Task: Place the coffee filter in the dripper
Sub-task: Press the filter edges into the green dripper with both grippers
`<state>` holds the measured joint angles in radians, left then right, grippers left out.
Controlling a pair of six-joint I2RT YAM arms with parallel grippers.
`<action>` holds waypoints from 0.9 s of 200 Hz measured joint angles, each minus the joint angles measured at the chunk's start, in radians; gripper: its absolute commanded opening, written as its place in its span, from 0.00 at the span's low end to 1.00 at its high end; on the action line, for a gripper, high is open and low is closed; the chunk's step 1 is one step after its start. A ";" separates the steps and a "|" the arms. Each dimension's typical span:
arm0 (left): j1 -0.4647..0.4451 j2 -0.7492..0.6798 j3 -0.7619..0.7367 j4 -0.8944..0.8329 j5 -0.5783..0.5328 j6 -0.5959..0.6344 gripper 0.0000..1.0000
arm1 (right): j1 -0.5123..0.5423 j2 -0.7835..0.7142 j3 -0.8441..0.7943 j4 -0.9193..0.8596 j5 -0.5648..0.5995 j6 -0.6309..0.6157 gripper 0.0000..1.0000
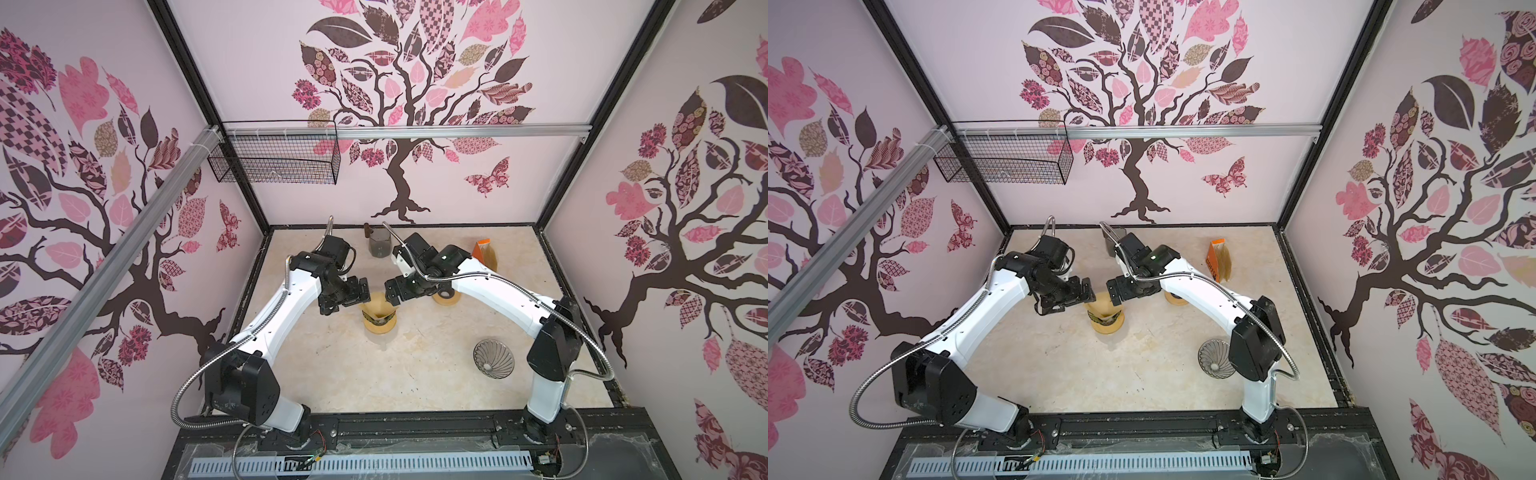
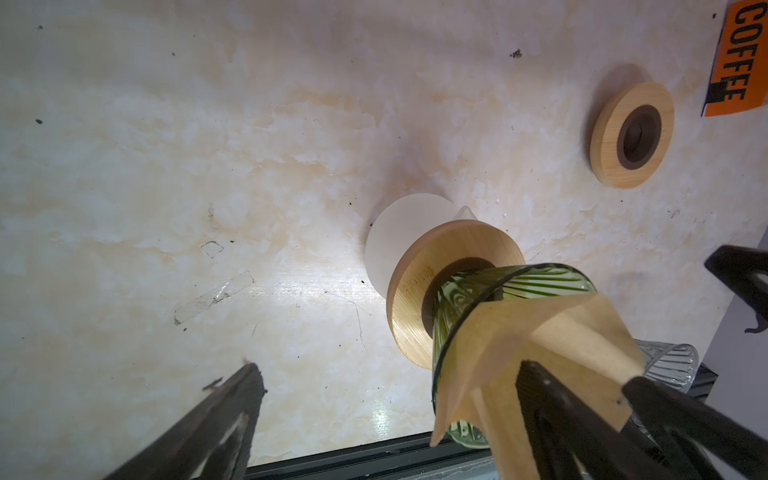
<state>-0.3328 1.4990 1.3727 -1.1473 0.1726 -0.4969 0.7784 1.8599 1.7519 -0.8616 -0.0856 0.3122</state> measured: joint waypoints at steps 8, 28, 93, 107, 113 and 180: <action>0.000 0.000 0.000 -0.002 -0.006 0.001 0.98 | 0.000 0.000 -0.002 0.002 0.001 -0.001 0.96; 0.000 0.000 0.000 -0.002 -0.015 0.001 0.98 | 0.000 0.000 -0.010 0.007 0.003 -0.002 0.97; 0.000 -0.003 -0.041 -0.003 -0.023 0.002 0.98 | 0.000 0.000 -0.035 0.016 0.008 -0.003 0.98; 0.000 -0.003 -0.047 -0.003 -0.022 0.003 0.98 | 0.000 0.000 -0.046 0.015 0.011 -0.003 0.98; 0.000 -0.003 -0.050 -0.003 -0.022 0.004 0.98 | 0.000 0.000 -0.048 0.014 0.011 -0.003 0.98; -0.001 -0.003 -0.078 0.000 -0.010 0.007 0.98 | -0.001 0.000 -0.051 0.014 0.038 -0.018 0.98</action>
<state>-0.3340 1.4963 1.2945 -1.1469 0.1623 -0.4900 0.7776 1.8599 1.7012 -0.8474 -0.0479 0.2947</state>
